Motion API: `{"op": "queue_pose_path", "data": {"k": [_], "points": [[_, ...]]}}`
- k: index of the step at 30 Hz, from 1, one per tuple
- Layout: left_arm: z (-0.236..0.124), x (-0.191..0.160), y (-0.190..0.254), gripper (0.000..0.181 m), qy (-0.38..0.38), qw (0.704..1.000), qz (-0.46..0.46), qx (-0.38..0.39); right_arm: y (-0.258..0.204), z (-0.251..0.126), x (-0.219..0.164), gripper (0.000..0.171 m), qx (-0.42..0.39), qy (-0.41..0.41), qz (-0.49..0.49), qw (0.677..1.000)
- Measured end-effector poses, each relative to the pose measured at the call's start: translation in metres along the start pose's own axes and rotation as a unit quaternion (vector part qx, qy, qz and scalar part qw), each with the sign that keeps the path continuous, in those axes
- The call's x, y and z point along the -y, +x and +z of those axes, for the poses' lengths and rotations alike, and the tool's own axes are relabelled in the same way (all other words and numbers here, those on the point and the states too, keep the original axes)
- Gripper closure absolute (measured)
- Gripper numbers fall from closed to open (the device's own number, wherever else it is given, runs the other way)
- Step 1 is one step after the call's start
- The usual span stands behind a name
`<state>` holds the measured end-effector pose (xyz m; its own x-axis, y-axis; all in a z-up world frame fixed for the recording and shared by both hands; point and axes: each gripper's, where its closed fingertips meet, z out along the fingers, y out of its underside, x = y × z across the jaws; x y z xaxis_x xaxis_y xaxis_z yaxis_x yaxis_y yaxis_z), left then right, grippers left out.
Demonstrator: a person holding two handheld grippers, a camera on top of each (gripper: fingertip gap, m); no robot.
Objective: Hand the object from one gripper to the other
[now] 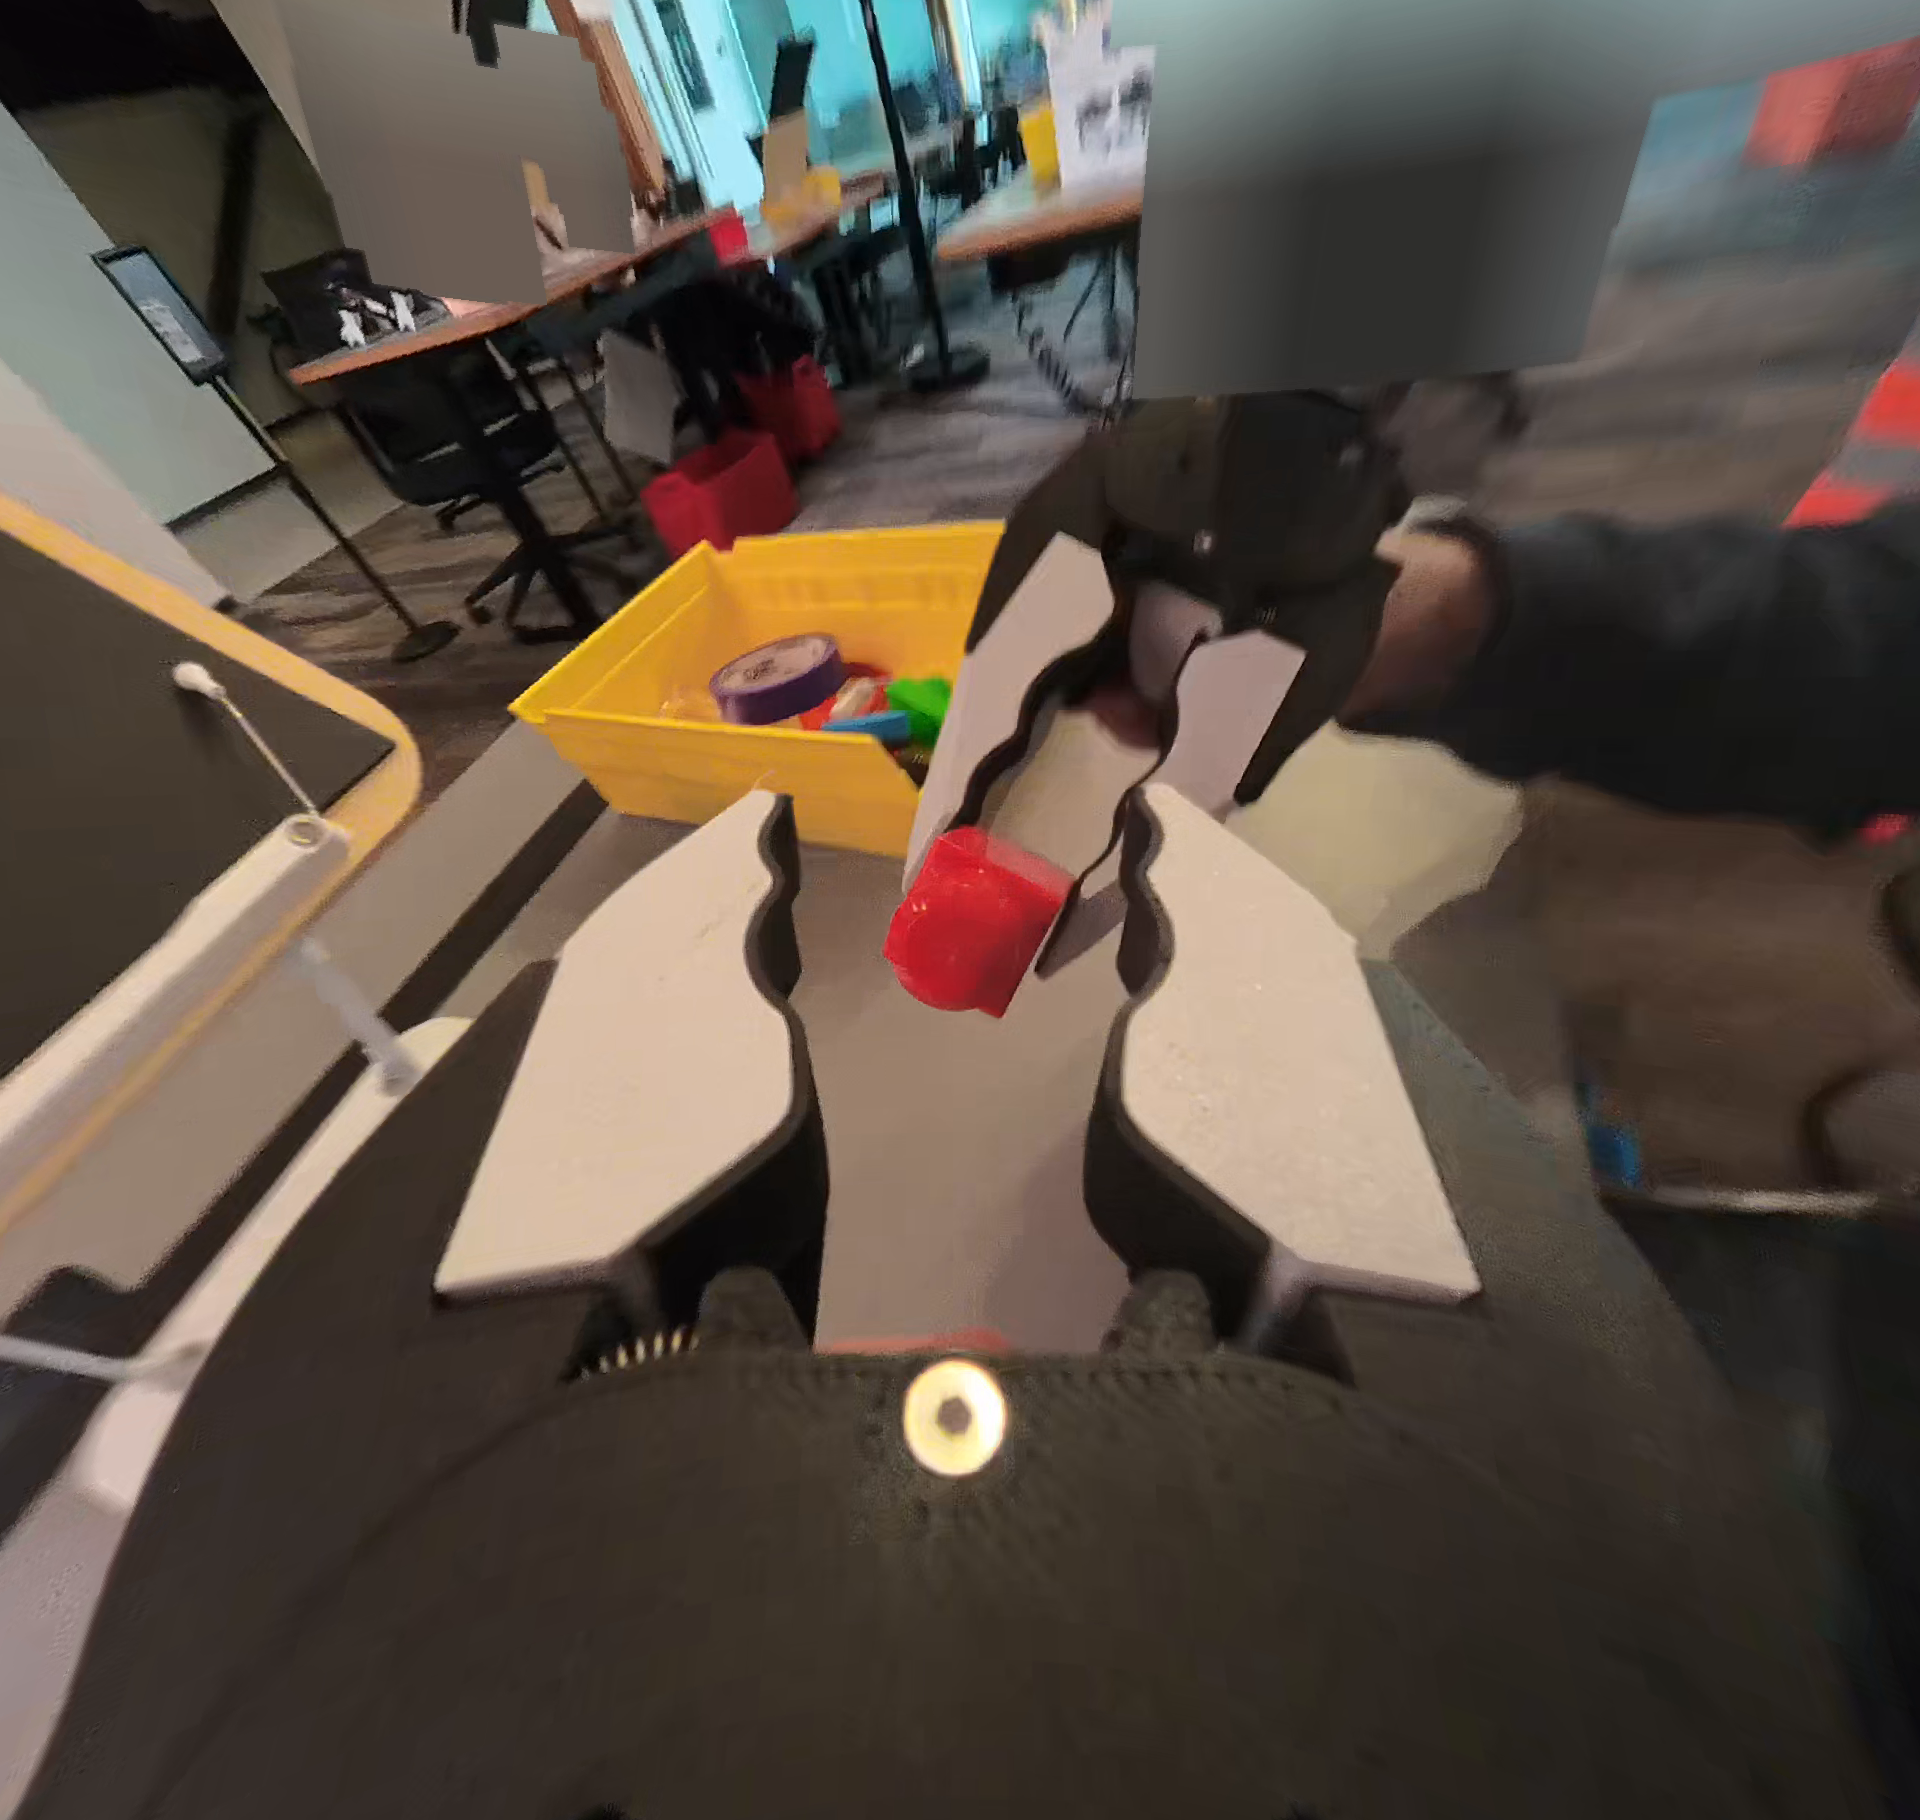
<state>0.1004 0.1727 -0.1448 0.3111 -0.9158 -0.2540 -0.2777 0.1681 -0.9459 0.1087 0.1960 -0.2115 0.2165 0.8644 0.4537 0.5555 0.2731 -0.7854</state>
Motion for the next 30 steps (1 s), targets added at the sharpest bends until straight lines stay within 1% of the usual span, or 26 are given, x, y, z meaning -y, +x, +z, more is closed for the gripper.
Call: {"op": "queue_pose_path", "data": {"k": [3,6,8,11,13,17,21,23,25,27,29,30], "points": [[0.007,-0.011,0.006,0.121,-0.076,0.993,0.090,0.006,0.002,-0.002,-0.008,0.138,-0.019,-0.069,-0.045,0.996],[0.015,-0.028,0.005,0.123,-0.146,0.976,0.161,0.020,-0.002,-0.002,-0.006,0.138,-0.017,-0.097,-0.068,0.993],[0.021,-0.037,0.006,0.127,-0.169,0.966,0.193,0.023,-0.004,-0.002,-0.003,0.138,-0.016,-0.104,-0.074,0.992],[0.025,-0.051,0.007,0.137,-0.200,0.954,0.222,0.023,-0.007,-0.003,0.000,0.138,-0.015,-0.111,-0.086,0.990],[0.026,-0.057,0.009,0.145,-0.210,0.952,0.221,0.018,-0.009,-0.004,0.000,0.138,-0.013,-0.116,-0.093,0.989],[0.026,-0.058,0.011,0.146,-0.214,0.952,0.219,0.012,-0.010,-0.004,0.001,0.138,-0.011,-0.121,-0.102,0.987],[0.025,-0.053,0.008,0.146,-0.190,0.958,0.215,0.023,-0.003,-0.008,0.008,0.137,-0.024,-0.104,-0.098,0.989],[0.024,-0.046,0.005,0.146,-0.157,0.969,0.188,0.029,-0.001,-0.014,0.018,0.132,-0.020,-0.066,-0.063,0.996],[0.020,-0.036,0.002,0.146,-0.107,0.982,0.152,0.028,0.001,-0.022,0.026,0.128,-0.004,-0.019,-0.007,1.000],[0.014,-0.022,0.006,0.146,-0.036,0.995,0.095,-0.008,0.005,-0.031,0.032,0.121,0.013,0.036,0.049,0.998],[0.007,-0.008,0.008,0.146,0.034,0.998,0.013,-0.049,0.009,-0.039,0.044,0.114,0.039,0.110,0.125,0.985],[0.004,-0.001,0.008,0.146,0.072,0.994,-0.033,-0.074,0.012,-0.043,0.052,0.113,0.054,0.157,0.166,0.972]]}}
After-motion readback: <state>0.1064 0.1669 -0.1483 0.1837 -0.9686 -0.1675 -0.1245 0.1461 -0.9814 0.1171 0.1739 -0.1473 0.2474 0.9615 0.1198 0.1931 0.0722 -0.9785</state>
